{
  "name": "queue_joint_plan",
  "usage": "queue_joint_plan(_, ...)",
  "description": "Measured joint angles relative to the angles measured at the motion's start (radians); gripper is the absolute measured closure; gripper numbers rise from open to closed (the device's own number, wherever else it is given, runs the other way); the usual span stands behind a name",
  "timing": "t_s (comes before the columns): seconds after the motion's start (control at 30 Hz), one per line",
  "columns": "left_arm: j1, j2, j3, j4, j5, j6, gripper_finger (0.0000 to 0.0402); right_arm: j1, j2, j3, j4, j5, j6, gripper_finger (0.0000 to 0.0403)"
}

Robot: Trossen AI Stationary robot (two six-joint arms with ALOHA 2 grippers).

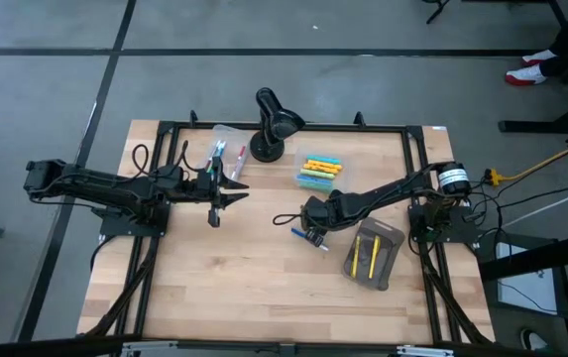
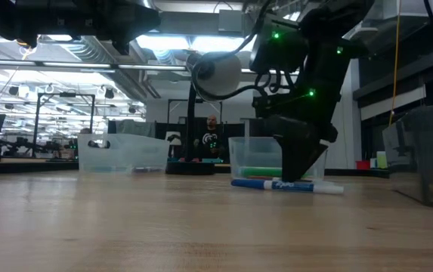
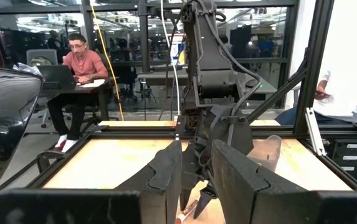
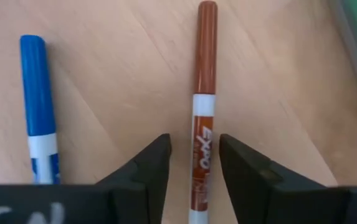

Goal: Pick & Place Markers
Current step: Put the brown marker pen into the left transparent bin, then put the blue marker pen into the left transparent bin

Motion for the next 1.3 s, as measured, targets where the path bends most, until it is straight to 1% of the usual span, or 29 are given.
queue_joint_plan(0.1, 0.0, 0.0, 0.0, -0.003, 0.0, 0.0, 0.0316, 0.0, 0.0, 0.0, 0.0, 0.005, 0.007, 0.0276)
queue_joint_plan(0.17, 0.0, 0.0, 0.0, -0.003, 0.0, -0.001, 0.0316, 0.0, 0.0, 0.0, 0.003, 0.005, 0.008, 0.0293)
queue_joint_plan(0.37, 0.0, 0.0, 0.0, -0.004, 0.0, -0.004, 0.0316, 0.001, 0.0, 0.0, 0.007, 0.009, 0.014, 0.0364)
queue_joint_plan(0.43, 0.0, 0.0, 0.0, -0.006, 0.0, -0.004, 0.0316, 0.001, 0.0, -0.001, 0.011, 0.018, 0.013, 0.0381)
queue_joint_plan(0.6, 0.0, 0.0, 0.0, -0.018, 0.0, -0.006, 0.0316, 0.0, 0.0, -0.001, 0.046, 0.013, 0.011, 0.0382)
queue_joint_plan(0.77, 0.0, 0.0, 0.0, -0.032, 0.0, -0.027, 0.0316, 0.0, 0.006, -0.004, 0.122, -0.004, -0.02, 0.0402)
queue_joint_plan(0.87, 0.0, 0.0, 0.0, -0.04, 0.0, -0.027, 0.0316, 0.0, 0.006, -0.001, 0.182, -0.003, -0.036, 0.0402)
queue_joint_plan(1.03, 0.0, 0.0, 0.0, -0.049, -0.001, -0.027, 0.0316, 0.0, 0.005, -0.002, 0.179, 0.001, -0.039, 0.0402)
queue_joint_plan(1.17, 0.0, 0.0, 0.0, -0.048, -0.001, -0.027, 0.0316, 0.0, 0.004, -0.002, 0.21, 0.003, -0.053, 0.0396)
queue_joint_plan(1.3, 0.0, 0.0, 0.0, -0.048, -0.001, -0.03, 0.0316, 0.0, 0.004, -0.002, 0.292, -0.001, -0.132, 0.0387)
